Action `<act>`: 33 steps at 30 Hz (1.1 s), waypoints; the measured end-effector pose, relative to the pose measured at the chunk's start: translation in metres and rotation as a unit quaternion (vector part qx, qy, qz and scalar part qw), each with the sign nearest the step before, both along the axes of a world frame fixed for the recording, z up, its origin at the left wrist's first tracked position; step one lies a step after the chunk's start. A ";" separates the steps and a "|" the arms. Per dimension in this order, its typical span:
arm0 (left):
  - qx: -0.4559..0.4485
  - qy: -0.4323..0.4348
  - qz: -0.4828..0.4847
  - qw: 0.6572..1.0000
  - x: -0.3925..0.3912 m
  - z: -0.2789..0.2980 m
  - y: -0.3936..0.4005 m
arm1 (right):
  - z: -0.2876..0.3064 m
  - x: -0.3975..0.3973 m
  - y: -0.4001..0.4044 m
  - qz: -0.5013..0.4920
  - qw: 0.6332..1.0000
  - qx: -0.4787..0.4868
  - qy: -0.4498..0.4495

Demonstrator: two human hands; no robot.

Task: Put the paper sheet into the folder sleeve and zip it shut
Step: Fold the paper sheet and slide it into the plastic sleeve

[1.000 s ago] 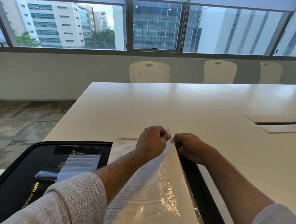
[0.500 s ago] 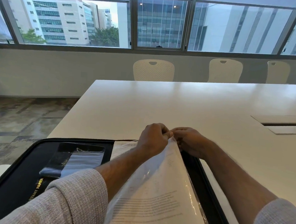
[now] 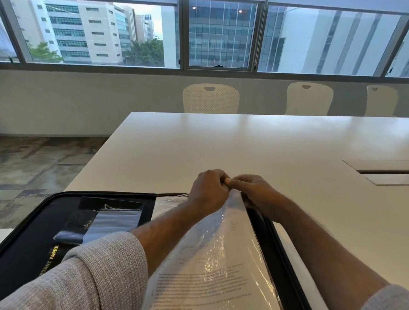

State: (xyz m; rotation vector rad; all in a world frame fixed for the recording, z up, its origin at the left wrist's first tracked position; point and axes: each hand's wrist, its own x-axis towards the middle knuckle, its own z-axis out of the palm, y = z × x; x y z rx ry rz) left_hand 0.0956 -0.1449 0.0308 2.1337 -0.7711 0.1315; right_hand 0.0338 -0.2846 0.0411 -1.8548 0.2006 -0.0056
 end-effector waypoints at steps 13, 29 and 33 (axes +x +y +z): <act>-0.001 0.014 -0.018 1.000 -0.001 0.004 -0.001 | -0.002 -0.002 -0.008 0.057 0.998 -0.021 0.033; 0.331 -0.051 0.043 0.941 0.058 -0.025 0.089 | -0.013 -0.001 -0.013 -0.009 0.966 -0.255 0.035; 0.278 -0.078 0.074 0.955 0.051 -0.030 0.105 | -0.015 -0.001 -0.012 -0.047 0.940 -0.338 -0.003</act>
